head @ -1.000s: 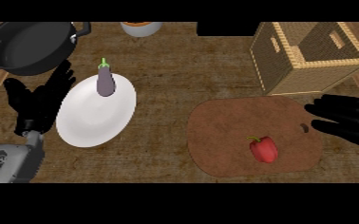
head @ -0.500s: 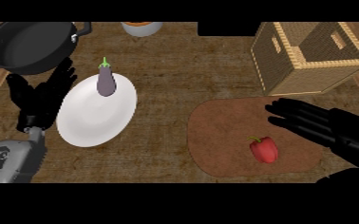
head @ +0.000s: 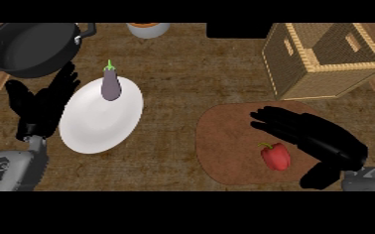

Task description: Pick the bell pepper from the cutting board and place it in the basket

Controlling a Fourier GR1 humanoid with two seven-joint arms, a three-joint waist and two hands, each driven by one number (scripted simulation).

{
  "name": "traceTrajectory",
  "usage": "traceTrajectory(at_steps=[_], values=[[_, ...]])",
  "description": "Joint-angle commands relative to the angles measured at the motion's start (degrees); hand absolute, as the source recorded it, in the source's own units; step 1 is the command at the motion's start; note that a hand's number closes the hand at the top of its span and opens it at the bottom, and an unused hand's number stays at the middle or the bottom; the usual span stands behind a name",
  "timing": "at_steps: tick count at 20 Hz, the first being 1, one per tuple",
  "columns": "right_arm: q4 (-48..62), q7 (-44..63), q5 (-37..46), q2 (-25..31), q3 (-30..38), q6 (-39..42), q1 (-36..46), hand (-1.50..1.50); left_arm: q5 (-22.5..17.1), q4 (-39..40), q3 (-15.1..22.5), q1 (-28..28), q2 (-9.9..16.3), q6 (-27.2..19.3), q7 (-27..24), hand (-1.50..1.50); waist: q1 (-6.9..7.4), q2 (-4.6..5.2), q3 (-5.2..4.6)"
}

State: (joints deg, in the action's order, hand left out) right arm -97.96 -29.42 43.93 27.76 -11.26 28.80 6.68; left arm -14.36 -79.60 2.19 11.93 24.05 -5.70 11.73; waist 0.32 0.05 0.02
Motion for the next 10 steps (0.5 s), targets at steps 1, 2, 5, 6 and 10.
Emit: traceTrajectory(at_steps=[1,2,5,6,10], values=[[3.04,-2.14,5.18,0.63,-1.19,-1.68,0.22,-1.5,0.49,3.24,-2.51,3.84,0.03,1.65,0.92,0.0,-0.42,-0.01,-0.02],[4.44,-1.14,6.85,-2.42,-2.88,-4.09,-0.02,-1.5,2.1,4.97,-2.13,-0.87,-1.82,2.12,-6.07,0.0,-0.28,0.0,-0.03],[11.89,-7.24,7.95,0.79,0.17,-4.69,3.3,-1.5,1.73,5.51,-3.75,3.5,-0.87,2.78,-0.54,0.0,-0.23,0.03,-0.01],[7.68,-1.35,8.09,-3.7,-1.04,-1.15,5.0,-1.5,2.62,1.85,-3.51,2.41,-2.17,1.91,1.25,0.0,-0.2,-0.06,-0.02],[11.27,-8.92,10.03,-2.05,0.53,-4.74,1.8,-1.5,3.45,2.85,-5.14,1.26,-2.95,4.67,-0.24,0.0,-0.31,-0.04,-0.02]])
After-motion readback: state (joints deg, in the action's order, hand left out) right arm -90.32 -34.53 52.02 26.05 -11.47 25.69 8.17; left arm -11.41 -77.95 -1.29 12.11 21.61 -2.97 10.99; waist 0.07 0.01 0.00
